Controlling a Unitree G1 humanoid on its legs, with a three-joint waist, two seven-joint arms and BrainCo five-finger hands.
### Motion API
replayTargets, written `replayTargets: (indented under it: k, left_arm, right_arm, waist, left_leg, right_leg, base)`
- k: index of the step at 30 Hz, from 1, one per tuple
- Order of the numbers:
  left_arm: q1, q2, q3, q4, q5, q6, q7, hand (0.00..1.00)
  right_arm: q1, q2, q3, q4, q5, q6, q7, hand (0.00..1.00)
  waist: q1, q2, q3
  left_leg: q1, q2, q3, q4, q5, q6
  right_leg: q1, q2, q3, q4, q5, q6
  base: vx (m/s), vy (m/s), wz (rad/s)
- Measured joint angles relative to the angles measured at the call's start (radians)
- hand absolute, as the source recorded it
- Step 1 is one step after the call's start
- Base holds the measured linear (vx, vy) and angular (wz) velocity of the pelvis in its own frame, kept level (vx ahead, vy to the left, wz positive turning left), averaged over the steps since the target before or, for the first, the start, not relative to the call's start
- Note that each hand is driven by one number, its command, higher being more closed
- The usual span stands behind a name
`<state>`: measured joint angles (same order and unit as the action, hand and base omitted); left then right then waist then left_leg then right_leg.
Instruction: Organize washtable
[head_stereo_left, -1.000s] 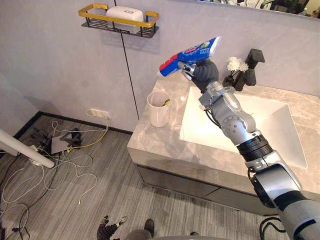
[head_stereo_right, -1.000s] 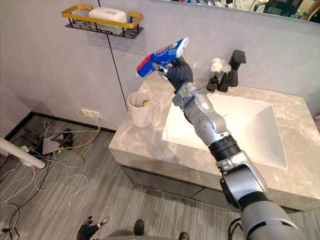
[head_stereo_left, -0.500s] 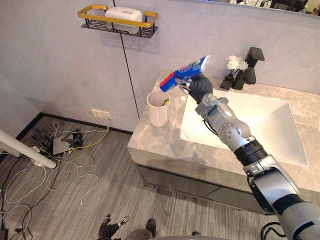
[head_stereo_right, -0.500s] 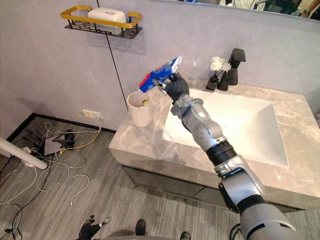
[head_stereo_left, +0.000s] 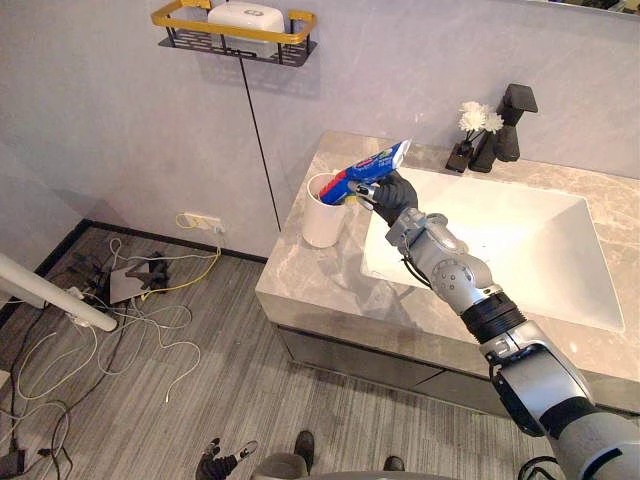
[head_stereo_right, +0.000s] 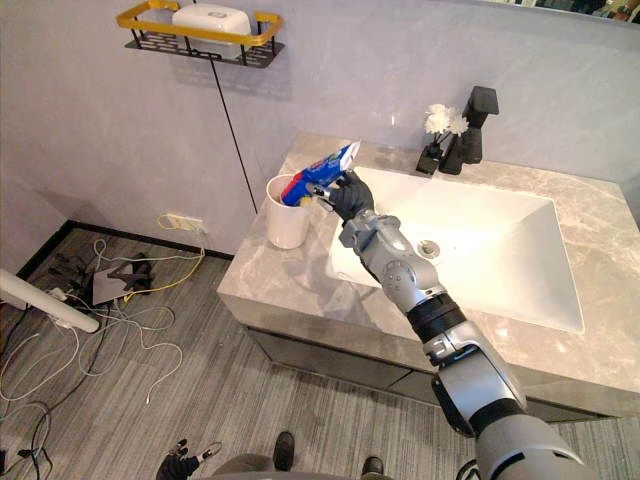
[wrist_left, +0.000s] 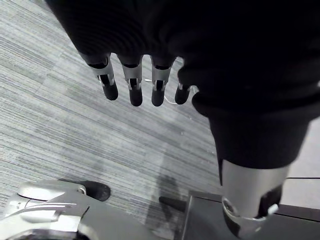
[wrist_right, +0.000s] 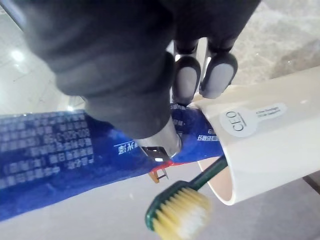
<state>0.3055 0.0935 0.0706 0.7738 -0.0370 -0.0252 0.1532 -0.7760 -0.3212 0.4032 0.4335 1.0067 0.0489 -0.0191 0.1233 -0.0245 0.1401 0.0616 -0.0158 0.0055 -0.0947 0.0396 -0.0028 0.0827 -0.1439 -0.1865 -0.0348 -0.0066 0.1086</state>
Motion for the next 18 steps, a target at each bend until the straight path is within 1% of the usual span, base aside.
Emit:
replayTargets:
  k: [11, 18]
  left_arm:
    - [0.0, 0.0, -0.001, 0.005, -0.002, 0.0, -0.001, 0.0]
    - [0.001, 0.001, -0.001, 0.011, -0.023, 0.0, -0.003, 0.0]
  right_arm:
    - [-0.001, 0.0, -0.001, 0.011, -0.026, 0.0, 0.0, 1.0]
    - [-0.002, -0.001, -0.002, 0.012, -0.028, 0.0, 0.0, 1.0]
  waist:
    - [0.0, 0.002, 0.003]
    - [0.0, 0.002, 0.004]
  left_leg:
    - [0.005, 0.0, 0.005, 0.0, -0.001, -0.001]
    - [0.005, 0.0, 0.006, 0.0, 0.0, 0.0]
  right_leg:
    - [0.0, 0.0, 0.006, 0.003, 0.0, 0.0]
    - [0.0, 0.0, 0.007, 0.003, 0.0, 0.0]
  base:
    - [0.0, 0.0, 0.0]
    - [0.0, 0.0, 0.0]
